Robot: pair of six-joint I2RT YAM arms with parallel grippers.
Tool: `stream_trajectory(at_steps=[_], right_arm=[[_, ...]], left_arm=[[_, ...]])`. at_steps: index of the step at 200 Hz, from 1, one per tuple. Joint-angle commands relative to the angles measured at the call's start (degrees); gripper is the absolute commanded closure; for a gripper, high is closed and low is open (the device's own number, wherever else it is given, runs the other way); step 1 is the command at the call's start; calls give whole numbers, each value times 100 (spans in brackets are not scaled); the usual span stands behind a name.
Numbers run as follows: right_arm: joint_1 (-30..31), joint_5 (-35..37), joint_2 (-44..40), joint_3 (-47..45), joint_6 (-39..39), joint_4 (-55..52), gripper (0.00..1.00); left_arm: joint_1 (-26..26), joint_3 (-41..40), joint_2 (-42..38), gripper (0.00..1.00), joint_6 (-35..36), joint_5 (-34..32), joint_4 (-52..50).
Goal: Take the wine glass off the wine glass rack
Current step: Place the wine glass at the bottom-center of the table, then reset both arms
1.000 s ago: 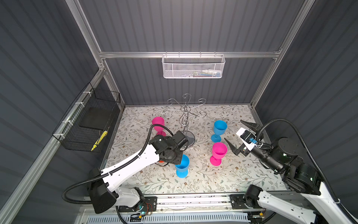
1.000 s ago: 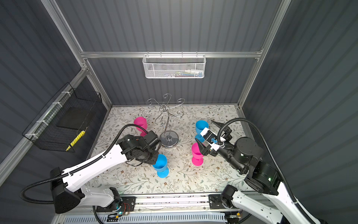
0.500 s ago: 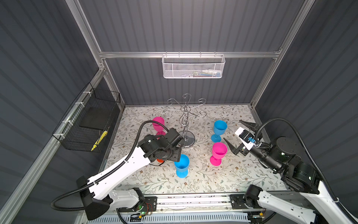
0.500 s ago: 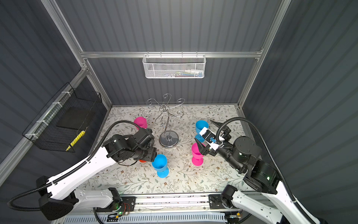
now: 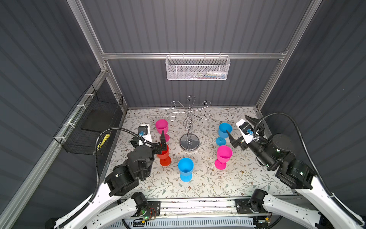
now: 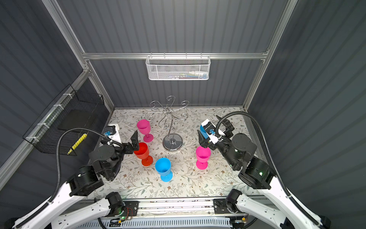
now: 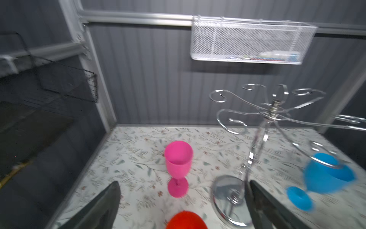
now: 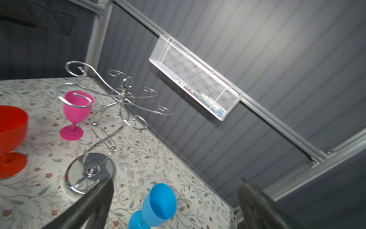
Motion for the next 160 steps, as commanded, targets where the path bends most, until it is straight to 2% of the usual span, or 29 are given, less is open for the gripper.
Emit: stream_trajectory(at_steps=[1,20,34,52,70,89,119,148,160], right_arm=[[-814,266,90,-134,669,421,1],[-1774,-297,137,-409,1389,496,1],[-2310,-371,146,-784,1726,796,1],[-3016,-652,187,-1211,2328,1022,1],[-3774,-1013,224,-1686,2923,1262,1],[-4418,-1320,283,-2313,3364,1758,1],[-4824,-1610,581,-3199,3611,2567,1],[-4878,-1923,1102,-3908,3788,3886,1],[-4889,-2009,1450,-4053,3843,4338,1]], left_arm=[[397,-649,251,0,2497,-1170,2742],[1328,-924,473,0,2085,-490,2491],[2018,-1360,669,0,1729,-336,2860],[2868,-1993,928,0,1198,349,3275],[3552,-2380,1337,0,455,849,3569],[4118,-2596,1845,0,88,1233,3978],[4820,-2654,2826,0,-215,2250,4436],[5110,-2871,3798,0,-215,2816,5532],[5220,-2859,4127,0,-355,3086,5629]])
